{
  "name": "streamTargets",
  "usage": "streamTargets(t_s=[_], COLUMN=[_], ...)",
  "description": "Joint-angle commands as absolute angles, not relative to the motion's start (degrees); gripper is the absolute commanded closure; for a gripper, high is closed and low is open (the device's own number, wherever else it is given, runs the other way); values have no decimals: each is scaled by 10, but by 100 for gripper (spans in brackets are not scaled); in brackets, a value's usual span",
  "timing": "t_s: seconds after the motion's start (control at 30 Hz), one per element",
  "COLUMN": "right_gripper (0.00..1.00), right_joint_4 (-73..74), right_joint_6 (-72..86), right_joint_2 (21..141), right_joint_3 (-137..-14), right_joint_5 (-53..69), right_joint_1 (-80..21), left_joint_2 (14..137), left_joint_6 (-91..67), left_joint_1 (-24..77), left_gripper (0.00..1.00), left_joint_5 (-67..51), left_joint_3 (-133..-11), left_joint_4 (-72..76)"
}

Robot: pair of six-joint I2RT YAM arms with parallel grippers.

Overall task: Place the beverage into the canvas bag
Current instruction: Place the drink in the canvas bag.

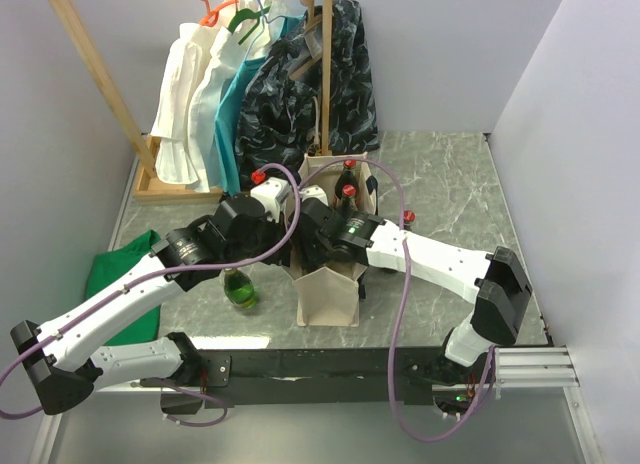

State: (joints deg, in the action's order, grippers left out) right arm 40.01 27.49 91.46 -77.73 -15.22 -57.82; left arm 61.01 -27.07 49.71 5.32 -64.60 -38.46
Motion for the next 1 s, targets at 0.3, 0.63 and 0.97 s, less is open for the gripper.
streamTargets(t_s=[0.3,0.63,0.97], right_gripper=[100,100,100], right_joint_4=[354,351,343], right_joint_6=[285,288,290], right_joint_2=[908,913,918], right_joint_3=[-761,-752,-743], right_joint_5=[-148,-140,-129], right_joint_1=[-571,-568,-561], left_joint_2=[601,598,588], left_joint_6=[-267,-269,-273], left_joint_1=[499,500,501], left_gripper=[99,99,99], left_joint_5=[79,90,100], left_joint_3=[-669,-672,-671], left_joint_4=[-389,-400,-410])
